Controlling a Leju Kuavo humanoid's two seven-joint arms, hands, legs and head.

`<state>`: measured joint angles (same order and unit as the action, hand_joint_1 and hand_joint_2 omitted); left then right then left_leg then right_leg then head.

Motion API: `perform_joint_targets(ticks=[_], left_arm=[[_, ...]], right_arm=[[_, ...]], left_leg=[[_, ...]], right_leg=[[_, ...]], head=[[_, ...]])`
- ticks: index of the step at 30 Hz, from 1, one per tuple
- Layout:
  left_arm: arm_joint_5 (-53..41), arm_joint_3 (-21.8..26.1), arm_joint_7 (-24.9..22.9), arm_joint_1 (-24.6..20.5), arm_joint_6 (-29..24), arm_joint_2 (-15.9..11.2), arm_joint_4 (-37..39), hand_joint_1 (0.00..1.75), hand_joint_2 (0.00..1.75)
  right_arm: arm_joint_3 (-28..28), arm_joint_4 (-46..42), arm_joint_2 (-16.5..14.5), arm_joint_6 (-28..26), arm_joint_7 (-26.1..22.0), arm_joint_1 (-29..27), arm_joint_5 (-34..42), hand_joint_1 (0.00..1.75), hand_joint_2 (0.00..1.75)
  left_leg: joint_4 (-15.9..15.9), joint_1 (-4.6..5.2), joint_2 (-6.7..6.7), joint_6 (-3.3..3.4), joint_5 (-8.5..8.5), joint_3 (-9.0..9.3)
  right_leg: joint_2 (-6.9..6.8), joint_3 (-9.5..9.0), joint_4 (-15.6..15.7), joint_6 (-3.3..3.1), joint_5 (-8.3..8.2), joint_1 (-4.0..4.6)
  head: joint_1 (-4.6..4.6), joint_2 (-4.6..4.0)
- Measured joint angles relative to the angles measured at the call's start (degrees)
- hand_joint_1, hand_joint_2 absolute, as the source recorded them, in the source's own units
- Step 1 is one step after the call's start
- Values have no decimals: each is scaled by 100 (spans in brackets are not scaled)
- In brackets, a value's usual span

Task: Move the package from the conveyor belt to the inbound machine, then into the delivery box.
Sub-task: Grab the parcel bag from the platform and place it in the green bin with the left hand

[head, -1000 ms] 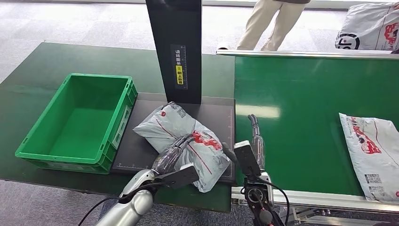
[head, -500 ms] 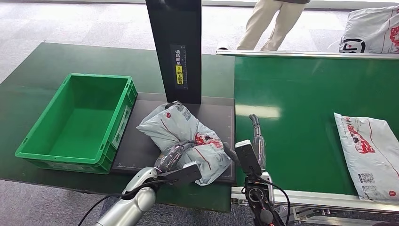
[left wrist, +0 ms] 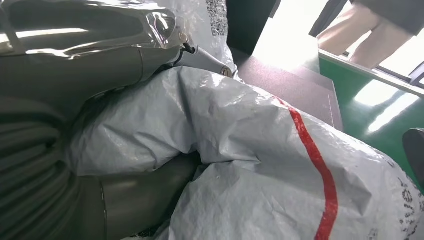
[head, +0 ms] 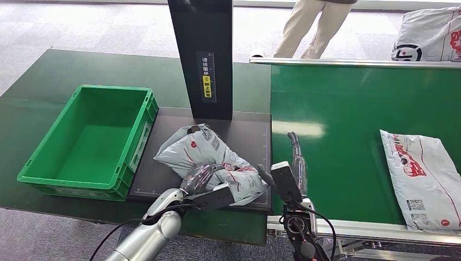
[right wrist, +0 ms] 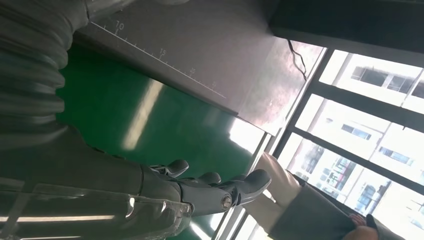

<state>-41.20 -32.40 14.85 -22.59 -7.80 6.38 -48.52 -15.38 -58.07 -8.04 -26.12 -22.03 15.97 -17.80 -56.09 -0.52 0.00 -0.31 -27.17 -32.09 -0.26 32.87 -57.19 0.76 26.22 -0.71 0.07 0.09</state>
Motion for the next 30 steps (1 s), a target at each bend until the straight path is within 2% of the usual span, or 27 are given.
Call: perform_joint_targets(ticks=[8, 16, 23, 30], left_arm=[[19, -12, 12, -15, -95, 2, 61, 171, 175], [220, 175, 31, 75, -541, -48, -1, 164, 175], [382, 689, 53, 447, -927, -218, -858, 167, 175], [339, 1055, -20, 635, -970, -331, -1697, 166, 175]], right_arm=[[34, -7, -3, 16, 1, 0, -27, 0, 175], [112, -11, -20, 14, -2, -18, -54, 0, 175], [158, -22, -20, -5, -3, -103, -59, 0, 175], [170, -37, -20, -10, -11, -178, -65, 0, 175]], left_leg=[[0, 0, 0, 0, 0, 1], [0, -1, 1, 0, 0, 1], [0, -1, 1, 0, 0, -2], [0, 0, 1, 0, 0, -3]], right_leg=[[0, -1, 0, 0, 0, 0], [1, 0, -1, 0, 0, 1], [1, 2, -1, 0, 0, 1], [1, 2, 0, 0, 0, 0]], head=[[0, 0], [0, 0], [0, 0], [0, 0]])
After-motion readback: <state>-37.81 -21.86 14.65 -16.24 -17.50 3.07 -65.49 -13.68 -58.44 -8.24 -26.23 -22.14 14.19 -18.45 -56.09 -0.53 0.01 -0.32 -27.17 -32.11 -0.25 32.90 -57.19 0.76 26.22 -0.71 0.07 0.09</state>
